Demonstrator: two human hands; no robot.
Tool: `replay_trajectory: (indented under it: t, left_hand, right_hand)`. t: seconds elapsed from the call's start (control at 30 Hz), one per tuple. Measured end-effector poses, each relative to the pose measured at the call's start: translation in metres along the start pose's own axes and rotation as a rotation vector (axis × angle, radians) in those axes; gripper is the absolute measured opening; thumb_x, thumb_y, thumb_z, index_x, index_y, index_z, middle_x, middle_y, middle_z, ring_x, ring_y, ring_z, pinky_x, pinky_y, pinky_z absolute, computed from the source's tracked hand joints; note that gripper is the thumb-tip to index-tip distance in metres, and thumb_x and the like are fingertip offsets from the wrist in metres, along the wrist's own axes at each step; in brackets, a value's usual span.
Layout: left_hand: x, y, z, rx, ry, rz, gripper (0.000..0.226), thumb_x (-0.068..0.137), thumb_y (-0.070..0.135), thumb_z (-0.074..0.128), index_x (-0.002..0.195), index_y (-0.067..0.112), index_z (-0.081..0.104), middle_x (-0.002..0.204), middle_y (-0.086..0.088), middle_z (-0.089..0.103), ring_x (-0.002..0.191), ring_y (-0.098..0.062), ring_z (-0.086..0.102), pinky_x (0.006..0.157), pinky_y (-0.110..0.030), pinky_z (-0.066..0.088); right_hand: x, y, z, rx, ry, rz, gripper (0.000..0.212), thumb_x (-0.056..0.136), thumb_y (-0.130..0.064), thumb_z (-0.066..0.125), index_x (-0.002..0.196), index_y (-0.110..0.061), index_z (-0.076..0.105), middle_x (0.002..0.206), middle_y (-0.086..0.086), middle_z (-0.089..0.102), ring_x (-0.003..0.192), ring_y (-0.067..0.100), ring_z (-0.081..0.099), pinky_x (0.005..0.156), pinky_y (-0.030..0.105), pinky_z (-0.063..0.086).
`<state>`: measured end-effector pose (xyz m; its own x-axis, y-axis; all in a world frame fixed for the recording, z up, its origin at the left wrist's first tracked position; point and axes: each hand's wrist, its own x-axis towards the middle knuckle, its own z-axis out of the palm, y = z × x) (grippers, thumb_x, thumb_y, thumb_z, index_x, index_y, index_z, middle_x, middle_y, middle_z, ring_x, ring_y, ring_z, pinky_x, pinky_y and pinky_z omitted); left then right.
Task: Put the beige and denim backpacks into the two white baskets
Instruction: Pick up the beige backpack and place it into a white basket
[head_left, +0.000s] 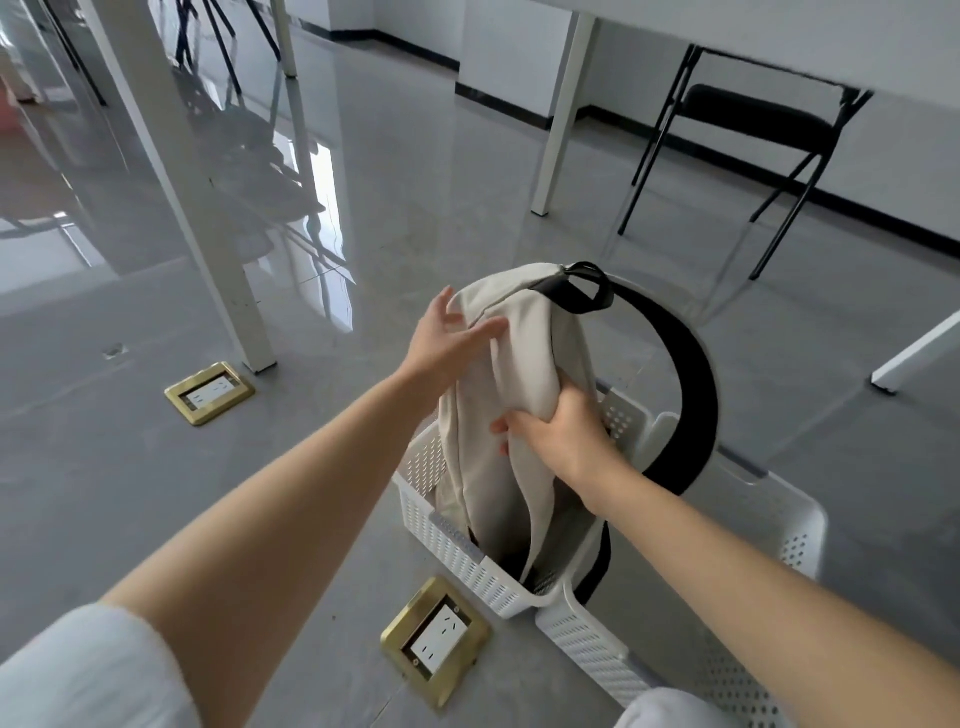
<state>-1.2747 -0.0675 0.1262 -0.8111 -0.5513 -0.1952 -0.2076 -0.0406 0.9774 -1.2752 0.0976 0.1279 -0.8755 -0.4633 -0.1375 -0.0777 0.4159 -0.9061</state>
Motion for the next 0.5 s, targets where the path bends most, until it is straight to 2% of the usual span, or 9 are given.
replay_trajectory:
  t: [0.03, 0.1, 0.13, 0.2, 0.27, 0.33, 0.37, 0.43, 0.5]
  left_hand:
    - [0.002, 0.003, 0.001, 0.068, 0.0, 0.001, 0.074, 0.078, 0.042, 0.075, 0.141, 0.019, 0.045, 0.12, 0.002, 0.057, 0.111, -0.016, 0.056, 0.087, -0.026, 0.04]
    - [0.002, 0.005, 0.004, 0.178, -0.037, 0.01, 0.04, 0.08, 0.046, 0.071, 0.1, 0.011, 0.07, 0.083, -0.001, 0.053, 0.078, -0.017, 0.05, 0.068, -0.025, 0.035]
    - [0.0, 0.004, 0.006, 0.201, -0.041, 0.023, 0.033, 0.081, 0.044, 0.07, 0.077, 0.011, 0.068, 0.071, -0.002, 0.045, 0.068, -0.017, 0.042, 0.061, -0.027, 0.031]
    - [-0.002, 0.001, 0.006, 0.193, -0.011, 0.08, 0.037, 0.082, 0.036, 0.069, 0.057, 0.014, 0.052, 0.059, 0.001, 0.035, 0.059, -0.016, 0.032, 0.054, -0.028, 0.025]
    - [-0.007, 0.001, 0.003, 0.17, 0.07, 0.161, 0.032, 0.081, 0.028, 0.07, 0.059, 0.012, 0.054, 0.059, 0.003, 0.037, 0.058, -0.015, 0.033, 0.054, -0.029, 0.028]
    - [-0.016, 0.0, 0.0, 0.13, 0.133, 0.211, 0.019, 0.081, 0.023, 0.071, 0.068, 0.012, 0.061, 0.066, 0.003, 0.049, 0.062, -0.014, 0.043, 0.061, -0.028, 0.037]
    - [-0.023, 0.0, -0.001, 0.112, 0.132, 0.232, 0.017, 0.081, 0.02, 0.071, 0.069, 0.017, 0.06, 0.068, 0.005, 0.053, 0.062, -0.013, 0.046, 0.063, -0.027, 0.04]
    - [-0.041, -0.003, 0.001, 0.116, 0.093, 0.29, 0.019, 0.081, 0.016, 0.071, 0.071, 0.022, 0.056, 0.071, 0.004, 0.058, 0.064, -0.014, 0.052, 0.064, -0.029, 0.044]
    - [-0.058, -0.007, 0.007, 0.203, 0.06, 0.412, 0.014, 0.081, 0.014, 0.072, 0.08, 0.018, 0.058, 0.087, 0.001, 0.06, 0.078, -0.013, 0.058, 0.072, -0.03, 0.049]
  right_hand:
    - [-0.001, -0.003, 0.0, -0.019, -0.016, -0.002, 0.019, 0.076, -0.01, 0.069, 0.094, -0.006, 0.068, 0.068, 0.005, 0.075, 0.06, 0.019, 0.072, 0.067, 0.031, 0.059]
    - [-0.005, -0.006, 0.0, 0.013, -0.063, 0.006, 0.013, 0.078, -0.011, 0.067, 0.086, -0.002, 0.072, 0.069, 0.009, 0.075, 0.059, 0.019, 0.071, 0.064, 0.029, 0.057]
    - [-0.007, -0.005, -0.001, 0.044, -0.083, 0.014, 0.014, 0.08, -0.011, 0.066, 0.087, 0.0, 0.072, 0.071, 0.01, 0.076, 0.06, 0.02, 0.071, 0.064, 0.028, 0.057]
    - [-0.009, 0.002, -0.003, 0.075, -0.117, 0.041, 0.02, 0.083, -0.015, 0.069, 0.093, 0.002, 0.069, 0.08, 0.014, 0.076, 0.069, 0.025, 0.072, 0.07, 0.033, 0.058]
    - [-0.007, 0.016, -0.007, -0.006, -0.174, 0.074, 0.031, 0.082, -0.025, 0.072, 0.102, -0.002, 0.066, 0.092, 0.01, 0.075, 0.087, 0.025, 0.071, 0.079, 0.033, 0.057]
    - [-0.008, 0.026, -0.013, -0.248, -0.263, 0.113, 0.043, 0.083, -0.038, 0.07, 0.114, -0.009, 0.062, 0.104, 0.003, 0.069, 0.101, 0.02, 0.065, 0.085, 0.028, 0.054]
    - [-0.008, 0.03, -0.019, -0.373, -0.273, 0.122, 0.048, 0.083, -0.045, 0.067, 0.117, -0.011, 0.061, 0.108, 0.003, 0.068, 0.104, 0.02, 0.064, 0.087, 0.03, 0.053]
    - [-0.008, 0.021, -0.034, -0.479, -0.151, 0.115, 0.048, 0.087, -0.048, 0.06, 0.113, -0.009, 0.061, 0.108, 0.008, 0.068, 0.104, 0.025, 0.064, 0.088, 0.032, 0.05]
    - [-0.008, -0.003, -0.053, -0.415, 0.071, 0.068, 0.05, 0.089, -0.053, 0.052, 0.106, -0.007, 0.064, 0.105, 0.013, 0.069, 0.103, 0.031, 0.063, 0.088, 0.034, 0.048]
